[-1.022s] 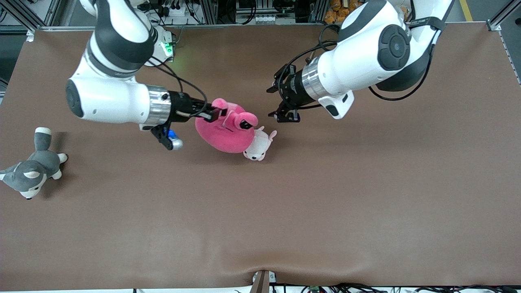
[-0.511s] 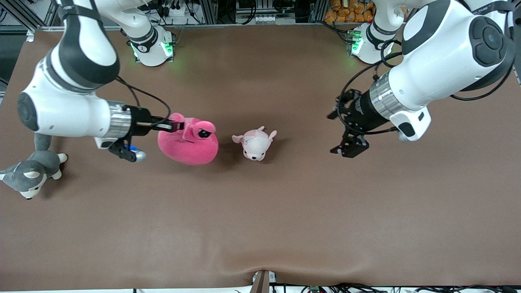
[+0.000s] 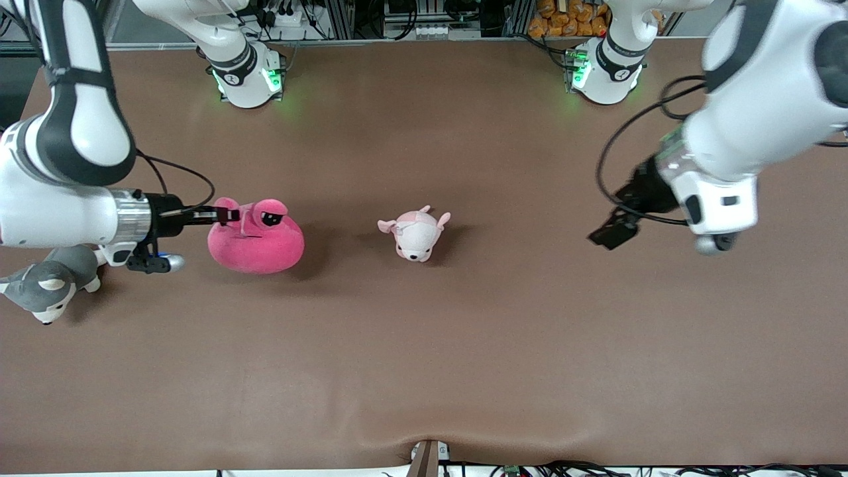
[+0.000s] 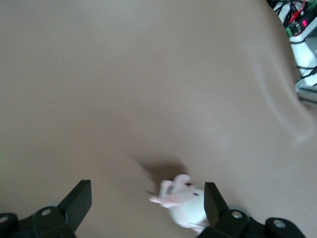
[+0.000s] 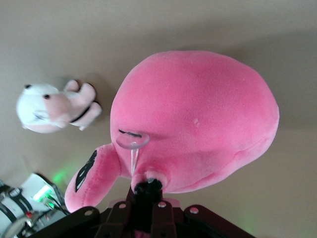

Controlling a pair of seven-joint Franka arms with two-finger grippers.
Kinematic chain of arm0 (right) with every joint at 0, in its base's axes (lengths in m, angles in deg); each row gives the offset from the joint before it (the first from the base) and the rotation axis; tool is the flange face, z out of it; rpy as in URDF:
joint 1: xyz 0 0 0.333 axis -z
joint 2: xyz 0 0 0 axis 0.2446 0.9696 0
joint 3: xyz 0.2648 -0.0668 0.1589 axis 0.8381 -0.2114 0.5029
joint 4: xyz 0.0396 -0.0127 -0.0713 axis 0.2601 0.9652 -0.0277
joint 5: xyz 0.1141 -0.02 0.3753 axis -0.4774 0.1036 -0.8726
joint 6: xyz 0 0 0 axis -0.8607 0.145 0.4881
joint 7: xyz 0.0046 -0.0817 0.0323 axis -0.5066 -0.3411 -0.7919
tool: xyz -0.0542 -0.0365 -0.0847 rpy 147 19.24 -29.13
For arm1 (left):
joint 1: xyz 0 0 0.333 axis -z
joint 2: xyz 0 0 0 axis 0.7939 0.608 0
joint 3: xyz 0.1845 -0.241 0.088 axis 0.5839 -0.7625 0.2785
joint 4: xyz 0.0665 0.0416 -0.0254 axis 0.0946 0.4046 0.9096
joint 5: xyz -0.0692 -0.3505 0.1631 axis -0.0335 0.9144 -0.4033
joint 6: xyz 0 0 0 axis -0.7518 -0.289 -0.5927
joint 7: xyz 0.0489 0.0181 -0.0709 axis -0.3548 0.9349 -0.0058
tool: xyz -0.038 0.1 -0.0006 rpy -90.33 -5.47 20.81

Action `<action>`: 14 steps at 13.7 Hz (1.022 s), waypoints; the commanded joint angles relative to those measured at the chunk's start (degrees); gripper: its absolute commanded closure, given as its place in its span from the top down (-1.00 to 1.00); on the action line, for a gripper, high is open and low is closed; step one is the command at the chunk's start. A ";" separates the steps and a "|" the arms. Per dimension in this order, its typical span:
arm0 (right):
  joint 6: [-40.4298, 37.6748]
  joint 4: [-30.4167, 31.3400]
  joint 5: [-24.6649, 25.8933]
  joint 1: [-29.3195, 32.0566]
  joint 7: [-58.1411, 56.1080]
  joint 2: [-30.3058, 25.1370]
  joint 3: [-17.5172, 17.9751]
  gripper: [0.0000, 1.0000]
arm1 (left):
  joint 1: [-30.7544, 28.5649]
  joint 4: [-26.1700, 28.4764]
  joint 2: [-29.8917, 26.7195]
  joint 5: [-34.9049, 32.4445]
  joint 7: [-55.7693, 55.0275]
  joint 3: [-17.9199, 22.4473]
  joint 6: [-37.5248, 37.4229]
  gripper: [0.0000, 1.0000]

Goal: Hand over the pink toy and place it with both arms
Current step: 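Carry the pink toy with the right gripper while the left gripper withdraws, then lower the pink toy onto the table and open the right gripper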

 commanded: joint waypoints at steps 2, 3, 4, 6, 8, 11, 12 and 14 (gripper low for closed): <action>-3.73 0.88 0.60 6.40 -9.68 4.94 1.07 -1.00 | -3.13 0.45 -1.98 -2.10 21.21 -0.03 -5.01 1.00; -4.17 0.88 0.60 7.63 -12.58 6.27 1.07 -1.00 | -4.27 0.53 -2.41 -3.06 24.40 -0.38 -5.63 1.00; -4.87 0.79 0.60 8.78 -14.70 7.41 1.07 -1.00 | -4.72 0.54 -2.94 -3.94 26.34 -0.56 -5.90 1.00; -5.32 0.79 0.60 11.24 -16.73 8.74 1.07 -1.00 | -4.99 0.88 -4.52 -4.39 30.64 -0.04 -7.47 1.00; -5.93 0.79 0.60 13.88 -18.93 9.26 1.07 -1.00 | -4.12 3.77 -7.94 -4.92 38.01 3.63 -7.48 1.00; -6.11 0.44 0.69 16.17 -18.94 9.44 1.07 -1.00 | -2.18 10.53 -14.53 -4.40 47.87 8.92 -6.96 1.00; -5.94 0.35 0.69 17.04 -18.94 9.44 1.07 -1.00 | -2.26 12.56 -16.46 -4.39 48.76 9.10 -6.87 1.00; -5.41 0.35 0.69 17.84 -19.03 9.79 1.07 -1.00 | -2.09 16.86 -20.07 -4.39 49.21 9.72 -5.82 1.00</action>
